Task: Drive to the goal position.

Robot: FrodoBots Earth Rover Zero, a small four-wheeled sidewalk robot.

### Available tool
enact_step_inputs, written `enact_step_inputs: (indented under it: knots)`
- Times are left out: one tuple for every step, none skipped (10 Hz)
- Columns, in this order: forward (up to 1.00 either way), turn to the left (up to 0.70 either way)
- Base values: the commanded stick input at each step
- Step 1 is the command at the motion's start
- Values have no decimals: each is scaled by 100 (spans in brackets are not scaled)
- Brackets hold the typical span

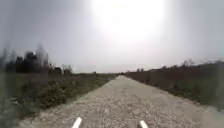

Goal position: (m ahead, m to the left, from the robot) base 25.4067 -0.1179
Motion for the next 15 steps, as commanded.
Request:
enact_step_inputs:
  knots:
    - [70,-31]
    - [70,0]
    - [70,0]
    - [70,0]
    - [70,0]
    - [70,0]
    - [70,0]
    - [70,0]
    - [70,-3]
    - [70,-14]
    - [70,-28]
    - [70,-35]
    - [70,-12]
    - [70,0]
    - [70,0]
